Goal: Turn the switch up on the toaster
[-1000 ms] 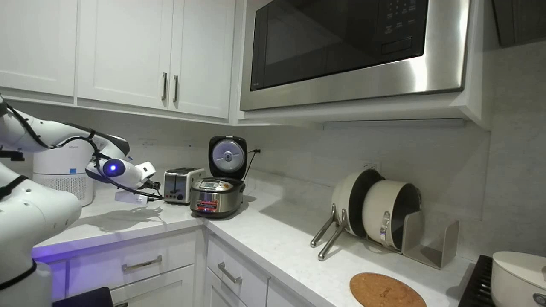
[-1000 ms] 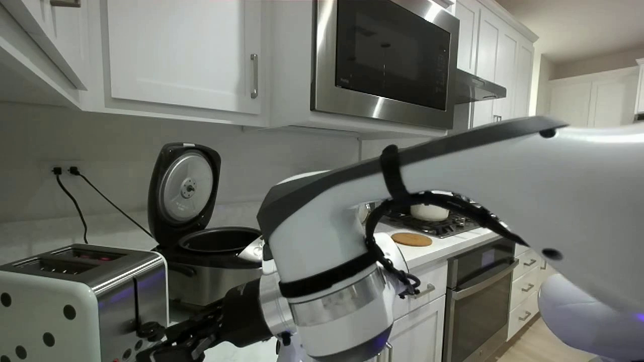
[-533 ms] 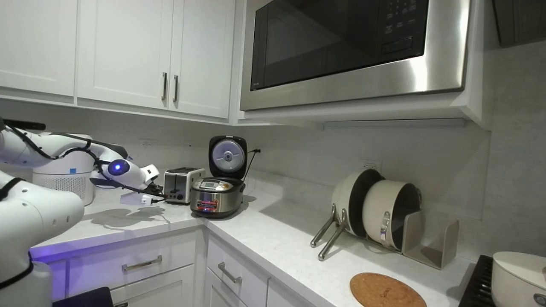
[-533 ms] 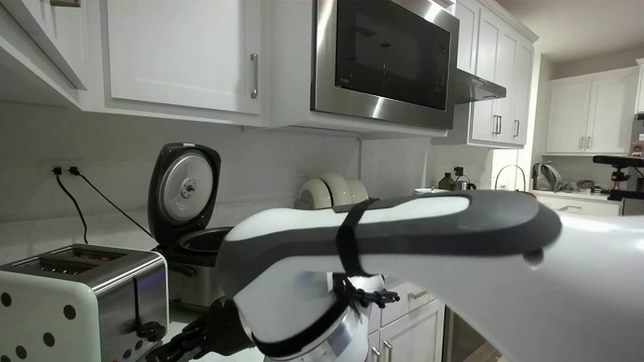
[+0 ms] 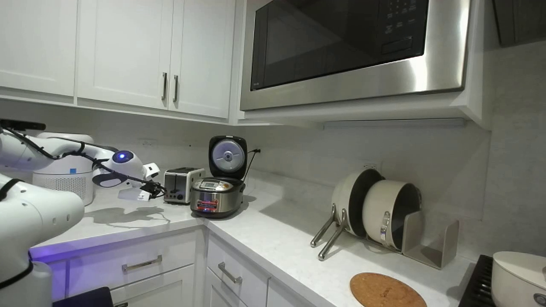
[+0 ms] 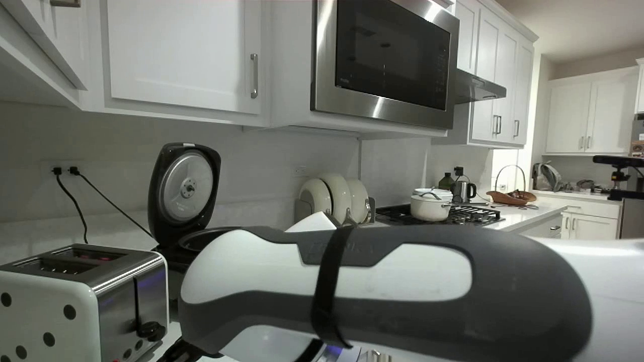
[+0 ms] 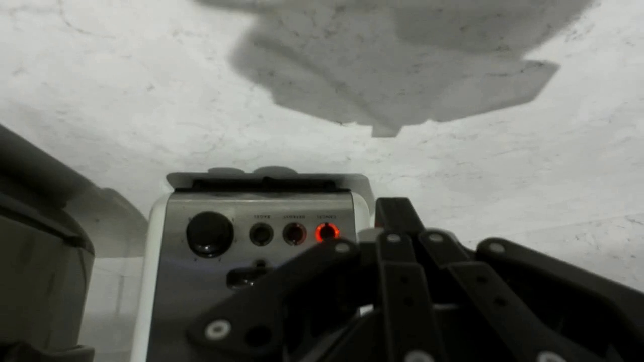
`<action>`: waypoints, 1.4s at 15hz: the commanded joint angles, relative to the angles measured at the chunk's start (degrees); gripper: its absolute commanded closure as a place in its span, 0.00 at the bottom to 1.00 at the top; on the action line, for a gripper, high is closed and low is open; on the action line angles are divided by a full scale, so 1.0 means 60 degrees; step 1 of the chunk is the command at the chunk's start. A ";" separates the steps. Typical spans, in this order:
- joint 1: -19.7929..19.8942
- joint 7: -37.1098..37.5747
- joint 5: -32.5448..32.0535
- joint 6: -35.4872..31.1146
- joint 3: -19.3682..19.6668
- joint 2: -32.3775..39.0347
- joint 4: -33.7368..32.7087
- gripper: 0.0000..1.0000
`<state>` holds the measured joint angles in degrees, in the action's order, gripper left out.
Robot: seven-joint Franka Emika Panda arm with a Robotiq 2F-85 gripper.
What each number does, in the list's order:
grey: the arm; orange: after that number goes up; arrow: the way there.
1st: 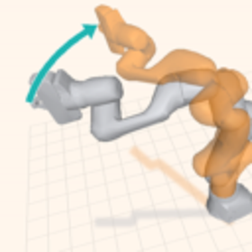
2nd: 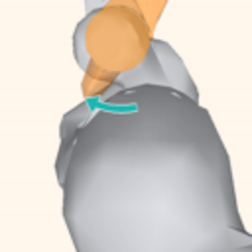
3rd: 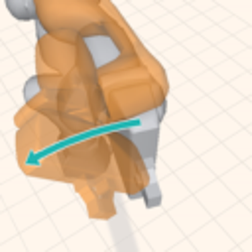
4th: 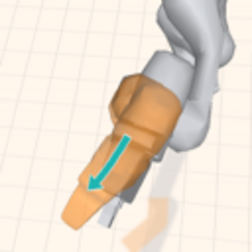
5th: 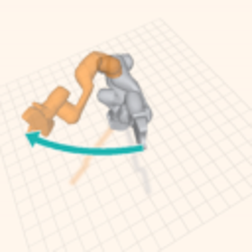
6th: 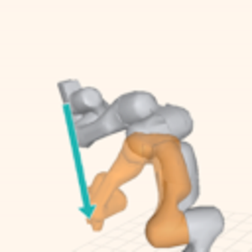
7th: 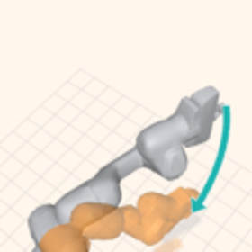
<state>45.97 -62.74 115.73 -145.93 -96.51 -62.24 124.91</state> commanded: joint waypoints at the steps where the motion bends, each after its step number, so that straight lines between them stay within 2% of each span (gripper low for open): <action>1: 0.0350 0.1034 -0.0889 0.0775 0.0248 -0.0210 -0.0299 1.00; 5: 0.0614 0.1727 -0.1484 0.1225 0.0429 -0.0085 -0.0571 1.00; 9: 0.0720 0.2041 -0.1565 0.1447 0.0629 0.0003 -0.0862 1.00; 21: 0.1515 0.2719 -0.1652 0.1215 0.0101 -0.0737 -0.1920 1.00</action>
<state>52.40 -49.63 106.82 -138.66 -94.95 -63.87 116.58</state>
